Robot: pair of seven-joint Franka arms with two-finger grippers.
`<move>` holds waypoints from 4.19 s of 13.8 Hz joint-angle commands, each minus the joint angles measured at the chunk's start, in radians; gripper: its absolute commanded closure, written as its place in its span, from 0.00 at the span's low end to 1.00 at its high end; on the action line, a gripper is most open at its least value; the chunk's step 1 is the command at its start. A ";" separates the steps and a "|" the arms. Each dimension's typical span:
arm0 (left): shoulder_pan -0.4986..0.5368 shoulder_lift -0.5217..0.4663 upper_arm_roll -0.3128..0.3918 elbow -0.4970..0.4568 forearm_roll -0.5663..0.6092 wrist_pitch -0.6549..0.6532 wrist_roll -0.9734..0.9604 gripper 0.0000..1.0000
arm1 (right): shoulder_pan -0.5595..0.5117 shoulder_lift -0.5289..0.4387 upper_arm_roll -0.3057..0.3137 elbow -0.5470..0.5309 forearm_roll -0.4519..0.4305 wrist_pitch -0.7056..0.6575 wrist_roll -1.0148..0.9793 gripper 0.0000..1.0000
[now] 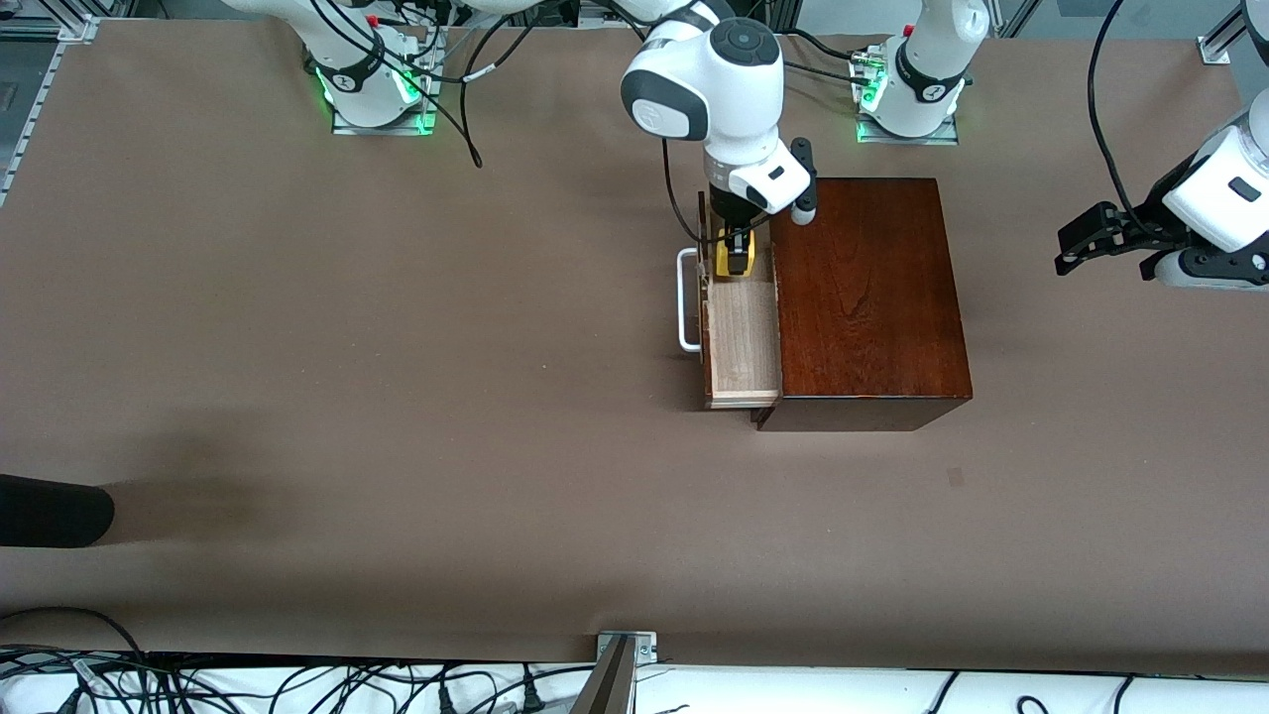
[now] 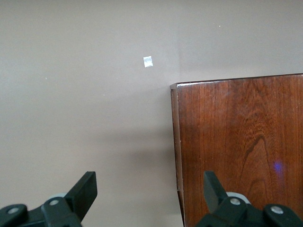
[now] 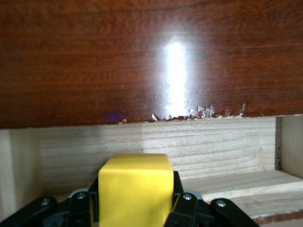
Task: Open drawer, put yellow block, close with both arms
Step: 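Carry the yellow cube over the open drawer with the right gripper, then release the cube into the drawer and lift the right gripper away, then push the drawer shut with the left gripper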
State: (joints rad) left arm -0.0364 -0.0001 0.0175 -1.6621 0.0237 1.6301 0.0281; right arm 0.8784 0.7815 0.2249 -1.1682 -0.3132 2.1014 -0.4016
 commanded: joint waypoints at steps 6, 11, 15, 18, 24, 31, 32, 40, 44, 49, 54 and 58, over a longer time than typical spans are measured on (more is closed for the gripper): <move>0.007 0.006 0.002 0.022 -0.019 -0.021 0.027 0.00 | -0.025 0.061 -0.002 0.039 -0.017 0.025 -0.129 1.00; 0.007 0.006 0.002 0.022 -0.021 -0.021 0.027 0.00 | -0.038 0.082 -0.002 0.036 -0.015 0.051 -0.146 1.00; 0.007 0.009 0.002 0.024 -0.019 -0.021 0.027 0.00 | -0.047 0.099 -0.002 0.033 -0.015 0.061 -0.146 1.00; 0.006 0.009 0.002 0.024 -0.019 -0.021 0.027 0.00 | -0.050 0.091 -0.001 0.038 -0.009 0.046 -0.154 0.00; 0.006 0.009 0.001 0.024 -0.019 -0.021 0.027 0.00 | -0.113 -0.017 0.008 0.044 0.152 0.005 -0.151 0.00; -0.002 0.009 0.001 0.030 -0.021 -0.024 0.026 0.00 | -0.276 -0.246 -0.006 0.070 0.190 -0.251 -0.148 0.00; -0.006 0.011 -0.001 0.034 -0.021 -0.032 0.024 0.00 | -0.335 -0.283 -0.006 0.068 0.192 -0.276 -0.151 0.00; -0.011 0.061 -0.264 0.038 -0.056 -0.190 0.208 0.00 | -0.660 -0.433 -0.111 0.007 0.394 -0.474 -0.096 0.00; -0.033 0.150 -0.442 0.062 -0.107 -0.080 0.216 0.00 | -0.705 -0.647 -0.136 -0.276 0.399 -0.442 0.120 0.00; -0.123 0.326 -0.596 0.064 -0.090 0.192 0.470 0.00 | -0.750 -0.846 -0.163 -0.593 0.381 -0.319 0.187 0.00; -0.311 0.564 -0.594 0.067 0.177 0.431 0.536 0.00 | -0.750 -0.843 -0.229 -0.633 0.356 -0.288 0.216 0.00; -0.341 0.680 -0.591 0.067 0.393 0.528 0.538 0.00 | -0.746 -0.829 -0.226 -0.637 0.315 -0.273 0.321 0.00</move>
State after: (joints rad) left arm -0.3827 0.6403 -0.5743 -1.6418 0.3628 2.1620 0.5248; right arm 0.1342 -0.0353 -0.0132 -1.7831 0.0257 1.8154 -0.1597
